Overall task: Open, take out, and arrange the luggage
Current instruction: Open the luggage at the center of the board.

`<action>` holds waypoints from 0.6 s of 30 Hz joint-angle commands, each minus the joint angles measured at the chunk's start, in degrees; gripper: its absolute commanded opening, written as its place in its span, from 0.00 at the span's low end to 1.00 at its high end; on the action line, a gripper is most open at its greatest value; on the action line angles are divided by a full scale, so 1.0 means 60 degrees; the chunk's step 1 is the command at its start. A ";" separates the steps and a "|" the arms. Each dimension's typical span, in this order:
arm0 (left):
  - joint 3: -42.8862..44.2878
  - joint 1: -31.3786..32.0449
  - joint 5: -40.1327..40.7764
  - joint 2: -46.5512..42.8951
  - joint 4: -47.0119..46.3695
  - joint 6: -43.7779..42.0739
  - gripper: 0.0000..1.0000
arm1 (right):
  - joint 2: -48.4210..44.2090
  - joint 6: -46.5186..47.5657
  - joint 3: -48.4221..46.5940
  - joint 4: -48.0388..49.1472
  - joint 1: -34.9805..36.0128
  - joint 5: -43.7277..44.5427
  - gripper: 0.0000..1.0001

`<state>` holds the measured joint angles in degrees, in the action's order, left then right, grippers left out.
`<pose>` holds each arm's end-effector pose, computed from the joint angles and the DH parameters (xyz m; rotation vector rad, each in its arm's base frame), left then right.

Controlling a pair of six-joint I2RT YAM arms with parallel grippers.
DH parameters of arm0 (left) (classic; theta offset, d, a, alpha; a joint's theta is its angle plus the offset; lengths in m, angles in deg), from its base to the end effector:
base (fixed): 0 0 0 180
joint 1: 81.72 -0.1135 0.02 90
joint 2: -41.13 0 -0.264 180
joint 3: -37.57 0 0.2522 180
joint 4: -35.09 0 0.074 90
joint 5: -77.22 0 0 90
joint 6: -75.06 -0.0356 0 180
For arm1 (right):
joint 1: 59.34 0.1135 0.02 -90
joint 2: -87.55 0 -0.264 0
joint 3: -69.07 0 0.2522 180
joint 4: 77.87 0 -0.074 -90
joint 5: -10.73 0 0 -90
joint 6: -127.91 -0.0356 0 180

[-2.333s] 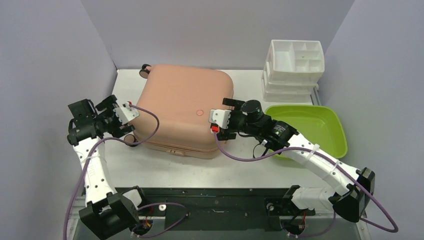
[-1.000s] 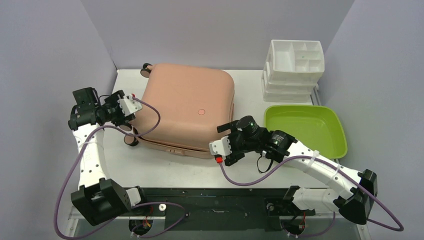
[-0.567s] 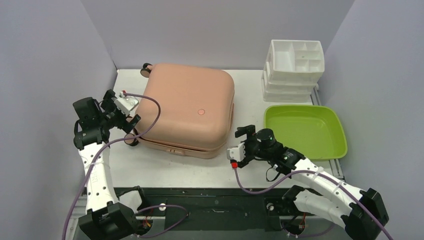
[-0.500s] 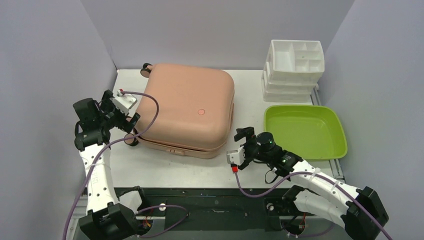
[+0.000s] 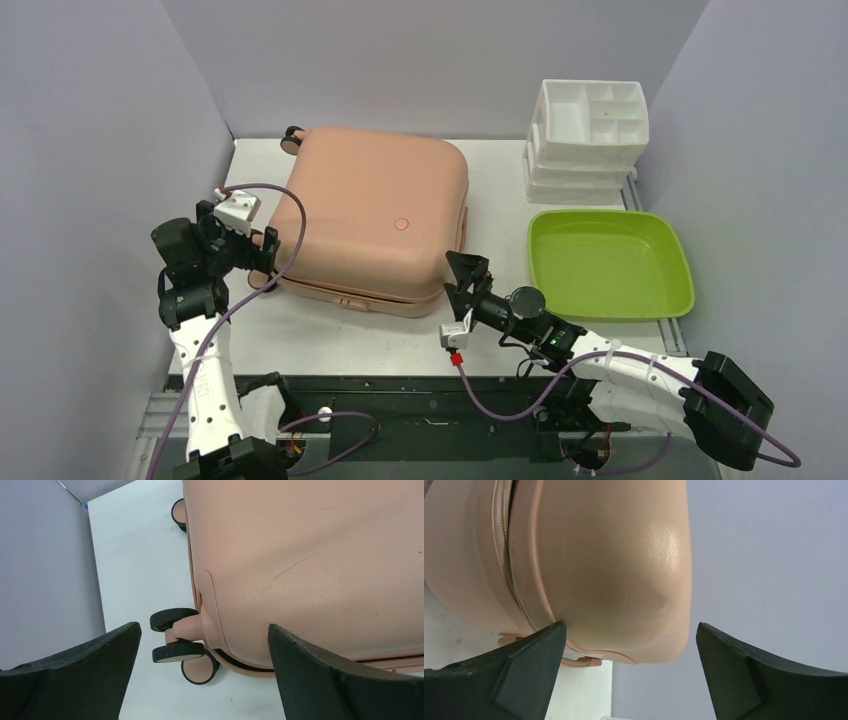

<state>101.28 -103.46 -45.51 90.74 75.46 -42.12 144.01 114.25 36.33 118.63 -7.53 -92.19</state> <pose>0.1806 0.0513 0.3300 0.4413 1.9018 -0.0191 0.1254 0.1722 0.2184 -1.5907 0.5861 -0.1292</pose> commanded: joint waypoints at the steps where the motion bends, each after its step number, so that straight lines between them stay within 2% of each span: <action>1: 0.0030 -0.0039 -0.0183 -0.0261 -0.0816 0.1064 0.96 | 0.0576 0.0640 0.0032 0.0916 0.0170 0.0128 1.00; 3: 0.0048 -0.0039 -0.0132 -0.0292 -0.0811 0.1097 0.96 | 0.0443 0.0615 0.0077 0.0655 0.0081 -0.0162 1.00; 6: 0.0123 -0.0039 -0.0081 -0.0309 -0.0754 0.1047 0.96 | -0.0291 0.0481 -0.0081 -0.0956 -0.0117 -0.0786 1.00; 11: 0.0184 -0.0039 -0.0184 -0.0299 -0.0824 0.1162 0.96 | -0.0706 0.0697 -0.0349 -0.2461 -0.0369 -0.1193 1.00; 15: 0.0112 -0.0043 -0.0361 -0.0291 -0.1059 0.1426 0.96 | -0.0359 0.0594 -0.0344 -0.2407 -0.0739 -0.1320 1.00; 18: 0.0022 -0.0029 -0.0512 -0.0183 -0.1139 0.1457 0.96 | 0.0183 0.0426 -0.0320 -0.1530 -0.0852 -0.1123 1.00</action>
<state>101.28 -103.46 -46.30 89.56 72.33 -35.19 142.07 117.83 36.33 105.82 -11.68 -97.81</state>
